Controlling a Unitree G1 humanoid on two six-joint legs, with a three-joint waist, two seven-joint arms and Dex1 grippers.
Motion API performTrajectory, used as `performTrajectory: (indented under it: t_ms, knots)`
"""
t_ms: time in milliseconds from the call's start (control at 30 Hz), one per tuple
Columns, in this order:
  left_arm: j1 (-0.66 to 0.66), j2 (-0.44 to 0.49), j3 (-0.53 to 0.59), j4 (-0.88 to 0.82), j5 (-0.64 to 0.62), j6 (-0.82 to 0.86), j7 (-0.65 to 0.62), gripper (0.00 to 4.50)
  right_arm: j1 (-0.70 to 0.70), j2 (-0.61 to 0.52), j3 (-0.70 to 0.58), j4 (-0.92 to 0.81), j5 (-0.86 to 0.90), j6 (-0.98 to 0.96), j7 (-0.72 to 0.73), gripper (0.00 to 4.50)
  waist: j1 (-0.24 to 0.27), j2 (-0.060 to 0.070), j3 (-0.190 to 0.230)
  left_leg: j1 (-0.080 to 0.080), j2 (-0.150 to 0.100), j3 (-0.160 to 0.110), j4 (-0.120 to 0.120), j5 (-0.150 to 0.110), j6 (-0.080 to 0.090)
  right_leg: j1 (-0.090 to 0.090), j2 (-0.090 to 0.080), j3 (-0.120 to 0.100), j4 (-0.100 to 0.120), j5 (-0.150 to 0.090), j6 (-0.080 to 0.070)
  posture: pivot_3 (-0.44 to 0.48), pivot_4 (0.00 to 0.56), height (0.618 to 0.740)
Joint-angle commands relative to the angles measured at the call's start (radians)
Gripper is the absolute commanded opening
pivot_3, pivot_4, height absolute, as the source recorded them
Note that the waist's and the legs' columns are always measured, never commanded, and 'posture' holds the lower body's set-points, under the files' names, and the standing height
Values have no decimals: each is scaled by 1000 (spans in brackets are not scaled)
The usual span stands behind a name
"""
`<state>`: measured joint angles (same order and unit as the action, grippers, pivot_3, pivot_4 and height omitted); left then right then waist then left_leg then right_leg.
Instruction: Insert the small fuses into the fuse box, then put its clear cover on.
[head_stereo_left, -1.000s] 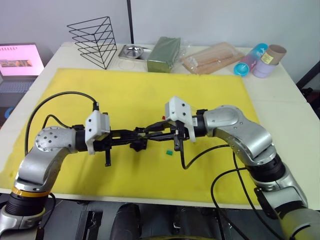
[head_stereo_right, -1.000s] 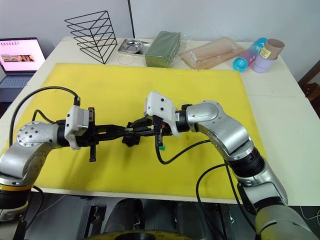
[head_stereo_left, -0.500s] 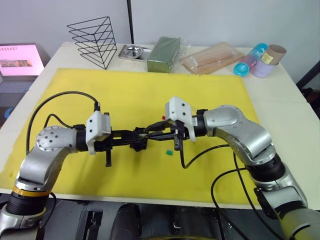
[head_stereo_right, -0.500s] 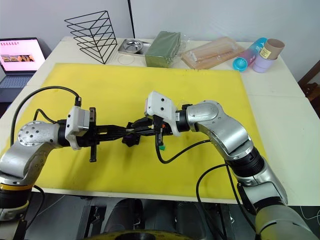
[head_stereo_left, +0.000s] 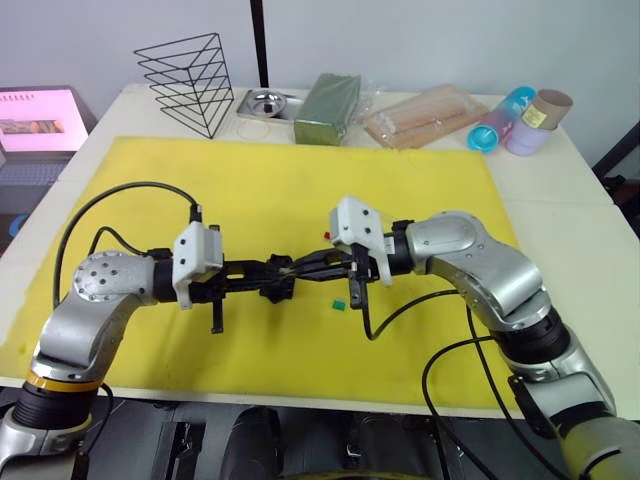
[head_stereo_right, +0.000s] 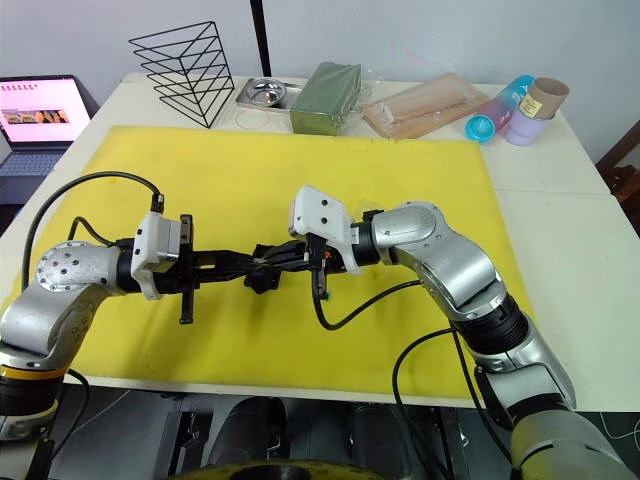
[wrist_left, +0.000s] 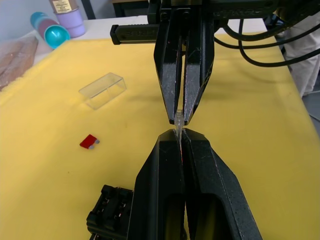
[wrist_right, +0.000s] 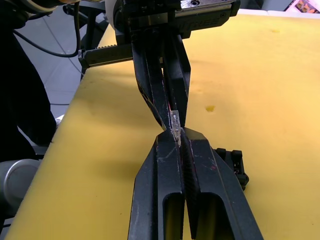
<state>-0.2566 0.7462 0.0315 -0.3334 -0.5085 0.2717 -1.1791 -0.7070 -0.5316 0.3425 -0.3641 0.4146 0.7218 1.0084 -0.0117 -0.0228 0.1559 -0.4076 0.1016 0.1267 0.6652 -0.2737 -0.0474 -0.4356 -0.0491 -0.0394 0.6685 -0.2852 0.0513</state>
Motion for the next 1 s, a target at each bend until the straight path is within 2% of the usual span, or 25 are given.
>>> performTrajectory:
  t_ms: [33,67,167,333,433,500,533,733,1000]
  knots:
    - [1,15,8,-15,13,-16,5,0,-12,-2,-18,-23,16,-6,9,36,0,0,0,0,0,0,0,0,0,0,0,0,0,0,0,0,150,740]
    - [4,16,11,-16,16,-16,12,0,-12,-1,-19,-27,18,-1,9,36,0,0,0,0,0,0,0,0,0,0,0,0,0,0,0,0,150,740]
    - [49,26,55,-19,-7,28,45,674,-34,5,-14,-47,22,47,-13,0,-4,0,0,0,0,0,0,0,0,0,0,0,0,0,0,0,150,740]
    - [181,13,143,-20,-10,30,123,2419,-92,14,28,-61,-4,154,-58,0,-6,0,0,0,1,0,0,0,0,-1,1,0,0,0,0,0,150,740]
    - [262,-42,193,-52,-65,81,213,3516,-125,47,30,-66,11,235,-109,0,-3,0,0,0,1,0,0,0,0,-1,0,0,0,0,0,0,150,740]
    - [304,-73,204,-77,-70,88,251,4268,-132,57,40,-70,9,268,-131,0,1,0,0,0,1,0,0,0,0,0,0,0,0,0,0,0,150,740]
    - [332,-81,196,-88,-46,63,254,4481,-132,61,47,-72,2,280,-146,0,1,0,0,0,1,0,0,0,0,0,0,0,0,0,0,0,150,740]
    - [410,-214,120,-152,39,3,392,4481,-187,146,65,-29,-32,362,-265,0,-2,0,0,0,1,0,0,0,0,0,-1,0,1,0,0,0,150,740]
    - [424,-324,50,-177,105,-32,519,4481,-232,125,115,-19,-74,376,-286,0,-2,-1,-1,0,1,0,0,0,0,0,-1,0,0,0,0,0,150,740]
